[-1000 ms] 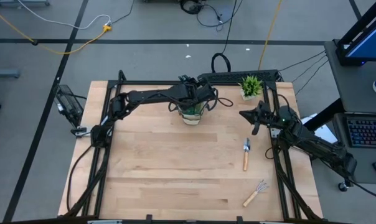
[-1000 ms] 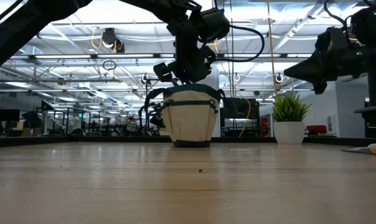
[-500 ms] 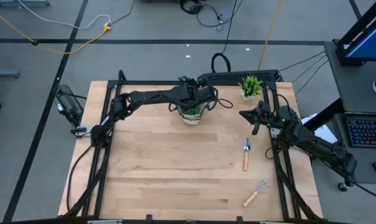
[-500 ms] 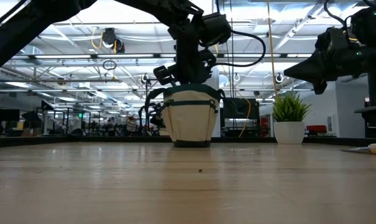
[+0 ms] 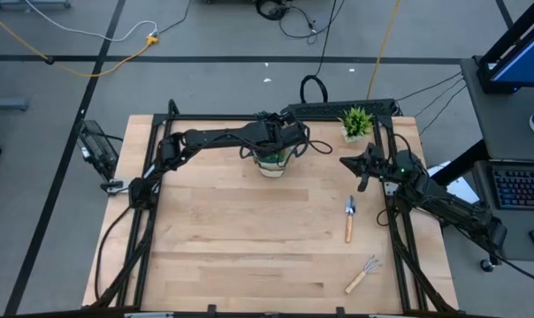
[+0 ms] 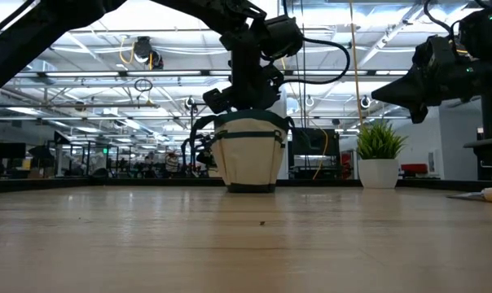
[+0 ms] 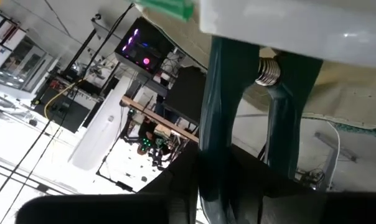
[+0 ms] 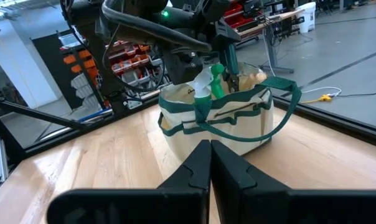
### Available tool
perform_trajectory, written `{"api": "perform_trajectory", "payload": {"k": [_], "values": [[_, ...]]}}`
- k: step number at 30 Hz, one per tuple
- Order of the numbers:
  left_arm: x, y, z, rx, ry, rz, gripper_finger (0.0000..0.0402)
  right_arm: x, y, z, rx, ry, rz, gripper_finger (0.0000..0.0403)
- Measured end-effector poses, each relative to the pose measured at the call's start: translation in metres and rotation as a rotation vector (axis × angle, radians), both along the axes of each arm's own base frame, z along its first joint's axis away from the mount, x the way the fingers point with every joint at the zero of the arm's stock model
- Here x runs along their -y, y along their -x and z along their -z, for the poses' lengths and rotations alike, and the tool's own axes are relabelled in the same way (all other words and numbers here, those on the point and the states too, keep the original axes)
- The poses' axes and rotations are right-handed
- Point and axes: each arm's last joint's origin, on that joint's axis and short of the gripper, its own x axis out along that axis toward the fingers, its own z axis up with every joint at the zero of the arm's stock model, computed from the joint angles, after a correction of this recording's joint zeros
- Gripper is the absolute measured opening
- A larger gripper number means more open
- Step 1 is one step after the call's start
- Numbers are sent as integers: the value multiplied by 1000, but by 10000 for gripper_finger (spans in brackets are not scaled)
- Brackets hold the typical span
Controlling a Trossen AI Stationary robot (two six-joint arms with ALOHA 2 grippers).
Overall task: Pick & Place Garden tools in Gardening bag
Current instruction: Put the green shear scissors into the gardening bag
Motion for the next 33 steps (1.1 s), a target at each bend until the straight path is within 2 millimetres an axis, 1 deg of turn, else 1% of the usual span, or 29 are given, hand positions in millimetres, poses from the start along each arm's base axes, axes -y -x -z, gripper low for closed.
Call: {"api": "perform_trajectory", "payload": {"k": [3,10,25,29,33], "values": [[0,0,0,3,5,2,71,0,0,0,0,0,0,0],[0,-2,-1,50,8,-5,93,0,0,0,1,0,0,0],[0,-2,-1,98,16,-24,160,0,0,0,1,0,0,0],[0,-2,-5,119,9,-24,171,0,0,0,2,-3,1,0],[0,-2,-15,164,-19,-25,180,0,0,0,8,-22,2,0]]}}
